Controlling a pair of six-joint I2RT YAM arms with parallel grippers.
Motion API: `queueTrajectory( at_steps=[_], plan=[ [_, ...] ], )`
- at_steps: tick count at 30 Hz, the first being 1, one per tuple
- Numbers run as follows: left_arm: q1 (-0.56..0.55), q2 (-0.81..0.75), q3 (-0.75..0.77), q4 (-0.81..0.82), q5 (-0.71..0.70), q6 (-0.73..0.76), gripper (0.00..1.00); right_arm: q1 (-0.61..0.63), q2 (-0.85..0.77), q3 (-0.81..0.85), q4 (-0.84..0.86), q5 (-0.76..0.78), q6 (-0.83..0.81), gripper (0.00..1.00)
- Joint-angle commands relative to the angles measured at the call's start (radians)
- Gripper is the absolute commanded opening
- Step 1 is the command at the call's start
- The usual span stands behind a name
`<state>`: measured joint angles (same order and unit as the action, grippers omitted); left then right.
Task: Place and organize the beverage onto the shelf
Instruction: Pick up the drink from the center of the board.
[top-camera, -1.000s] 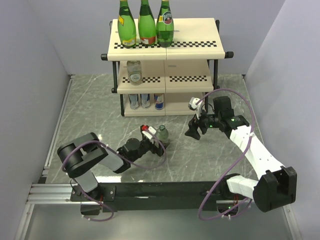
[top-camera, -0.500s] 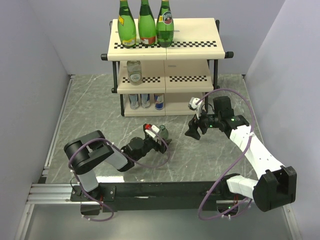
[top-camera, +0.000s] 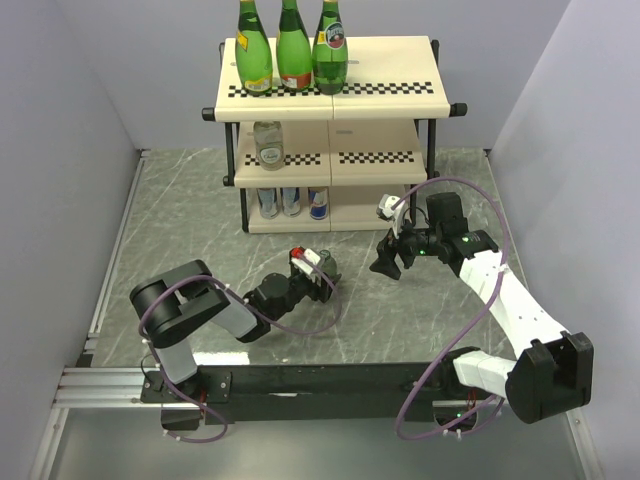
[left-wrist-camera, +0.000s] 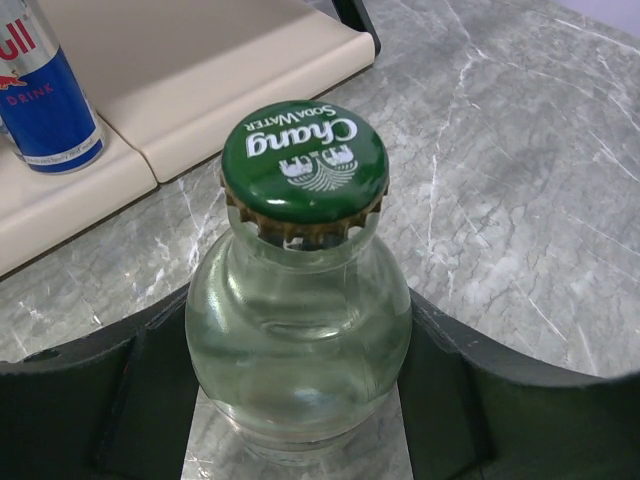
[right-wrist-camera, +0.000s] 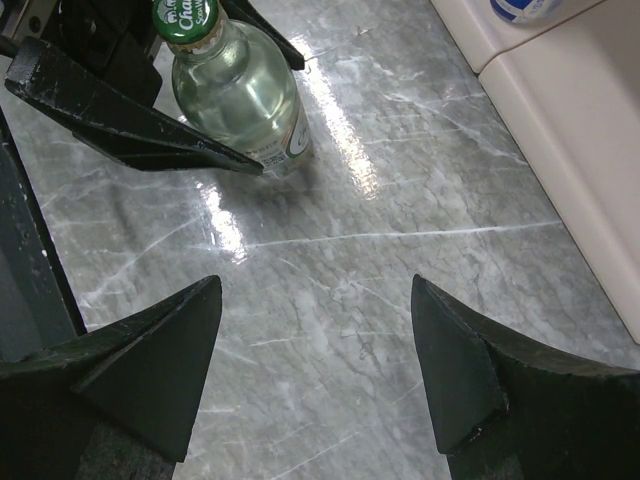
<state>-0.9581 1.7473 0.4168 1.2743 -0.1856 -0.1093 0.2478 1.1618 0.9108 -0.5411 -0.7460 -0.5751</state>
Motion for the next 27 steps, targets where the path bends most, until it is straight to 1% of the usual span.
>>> queueTrajectory(
  at_steps=[1,3,6,7,8,14,18,22,27],
  plan=[
    [-0.004,-0.028,0.017,0.036,0.006,-0.010,0.00,-0.007,-0.007,0.040,0.001,-0.010,-0.014,0.82],
    [-0.004,-0.066,0.019,0.018,0.015,-0.019,0.00,-0.012,-0.005,0.040,0.001,-0.012,-0.014,0.82],
    [-0.004,-0.159,0.079,-0.113,0.011,-0.024,0.00,-0.010,-0.005,0.040,0.000,-0.015,-0.015,0.82],
    [-0.004,-0.184,0.115,-0.198,0.005,-0.023,0.00,-0.010,-0.004,0.042,0.000,-0.013,-0.014,0.82],
    [-0.004,-0.222,0.132,-0.226,-0.009,-0.020,0.00,-0.010,-0.005,0.042,-0.002,-0.016,-0.015,0.82],
    [0.015,-0.319,0.272,-0.461,-0.037,-0.003,0.01,-0.010,-0.013,0.042,-0.002,-0.018,-0.014,0.82],
    [0.030,-0.354,0.359,-0.536,-0.052,0.016,0.00,-0.010,-0.016,0.042,-0.002,-0.018,-0.017,0.82],
    [0.050,-0.376,0.430,-0.572,-0.064,0.046,0.00,-0.010,-0.020,0.043,-0.002,-0.019,-0.016,0.82],
    [0.090,-0.364,0.542,-0.625,-0.068,0.086,0.00,-0.016,-0.033,0.042,-0.002,-0.023,-0.015,0.82]
  ],
)
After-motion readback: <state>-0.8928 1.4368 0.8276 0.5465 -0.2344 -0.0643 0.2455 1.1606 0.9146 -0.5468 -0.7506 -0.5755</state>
